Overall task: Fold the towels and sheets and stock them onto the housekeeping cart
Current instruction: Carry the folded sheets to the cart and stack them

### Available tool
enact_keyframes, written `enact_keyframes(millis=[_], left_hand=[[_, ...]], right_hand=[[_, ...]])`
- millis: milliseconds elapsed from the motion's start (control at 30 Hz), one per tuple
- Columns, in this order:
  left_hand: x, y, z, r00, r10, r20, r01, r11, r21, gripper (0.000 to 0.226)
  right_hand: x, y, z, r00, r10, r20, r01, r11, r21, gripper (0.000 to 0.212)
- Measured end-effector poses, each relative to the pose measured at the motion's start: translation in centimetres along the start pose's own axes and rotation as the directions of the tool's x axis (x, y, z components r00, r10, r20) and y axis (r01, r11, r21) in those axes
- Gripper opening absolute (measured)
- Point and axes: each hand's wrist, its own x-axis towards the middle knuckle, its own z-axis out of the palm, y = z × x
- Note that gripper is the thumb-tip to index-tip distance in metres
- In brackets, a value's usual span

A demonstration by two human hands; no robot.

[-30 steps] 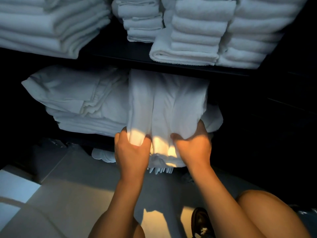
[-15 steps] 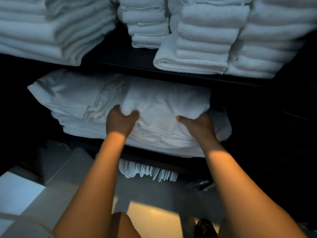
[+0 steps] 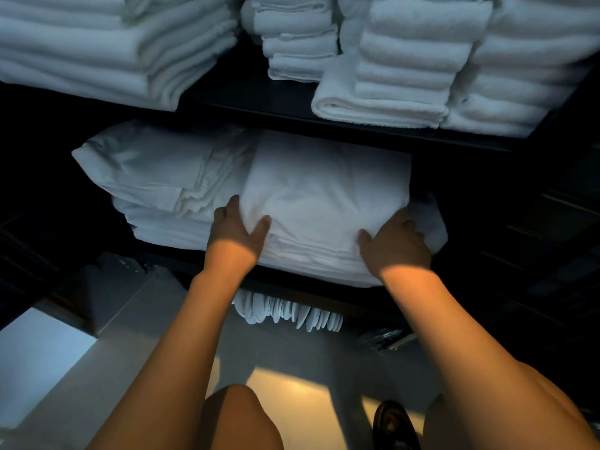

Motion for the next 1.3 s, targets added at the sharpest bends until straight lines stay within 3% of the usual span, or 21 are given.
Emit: enact_keyframes(millis=[100, 167, 200, 267, 333, 400, 500, 667, 833, 933, 1000, 1133, 1200, 1300], left_hand=[[-1.9, 0.8, -0.4, 0.944, 0.305, -0.127, -0.286, 0.947, 0.144, 0.071], [-2.8, 1.4, -0.2, 0.844, 0.523, -0.12, -0.486, 0.839, 0.243, 0.073], [-3.1, 1.5, 0.0, 0.803, 0.594, -0.043, -0.559, 0.777, 0.288, 0.078], [-3.4, 1.2, 0.8, 0.74, 0.651, 0.171, -0.661, 0.655, 0.366, 0.093], [-3.3, 0.2, 1.4, 0.702, 0.637, 0.318, -0.703, 0.55, 0.451, 0.111], [-2.6, -0.8, 1.9, 0.687, 0.627, 0.367, -0.711, 0.478, 0.515, 0.119], [-1.3, -1.2, 2.7, 0.691, 0.643, 0.331, -0.677, 0.414, 0.609, 0.123], [0.4, -0.1, 2.6, 0.735, 0.632, 0.246, -0.602, 0.442, 0.666, 0.12], [1.5, 1.7, 1.7, 0.731, 0.667, 0.146, -0.586, 0.505, 0.634, 0.103], [2.8, 2.9, 1.5, 0.682, 0.73, 0.055, -0.598, 0.512, 0.617, 0.093], [4.1, 2.8, 1.2, 0.651, 0.758, 0.036, -0.616, 0.5, 0.609, 0.085], [6.6, 0.7, 0.8, 0.676, 0.737, 0.028, -0.636, 0.563, 0.528, 0.084], [6.9, -0.5, 1.0, 0.663, 0.747, 0.037, -0.655, 0.556, 0.512, 0.087], [6.8, -1.5, 1.4, 0.656, 0.755, 0.006, -0.663, 0.572, 0.483, 0.084]], right_hand=[[-2.6, -1.8, 0.7, 0.985, -0.163, -0.048, 0.142, 0.945, -0.296, 0.095], [-3.8, -2.4, 1.8, 0.92, -0.393, -0.013, 0.372, 0.881, -0.29, 0.101], [-4.1, -2.5, 2.6, 0.859, -0.512, 0.022, 0.497, 0.823, -0.275, 0.109], [-3.8, -2.1, 3.7, 0.761, -0.641, 0.099, 0.637, 0.712, -0.296, 0.129], [-2.2, -1.3, 4.0, 0.737, -0.667, 0.109, 0.659, 0.673, -0.335, 0.14], [-0.6, -0.4, 3.7, 0.71, -0.7, 0.074, 0.66, 0.626, -0.416, 0.14], [0.4, 0.5, 3.7, 0.656, -0.753, 0.059, 0.682, 0.556, -0.475, 0.134], [0.8, -0.8, 3.1, 0.625, -0.777, -0.068, 0.662, 0.575, -0.481, 0.101], [1.4, -1.1, 0.7, 0.637, -0.753, -0.167, 0.632, 0.634, -0.446, 0.097], [2.1, -1.0, 0.1, 0.618, -0.73, -0.29, 0.596, 0.676, -0.434, 0.092], [2.1, -1.1, 0.4, 0.657, -0.702, -0.273, 0.573, 0.701, -0.424, 0.098], [1.5, -1.9, 2.4, 0.727, -0.666, -0.165, 0.558, 0.714, -0.422, 0.113], [1.4, -2.5, 2.8, 0.71, -0.683, -0.171, 0.566, 0.698, -0.439, 0.106], [2.5, -3.1, 2.0, 0.628, -0.75, -0.208, 0.601, 0.637, -0.483, 0.096]])
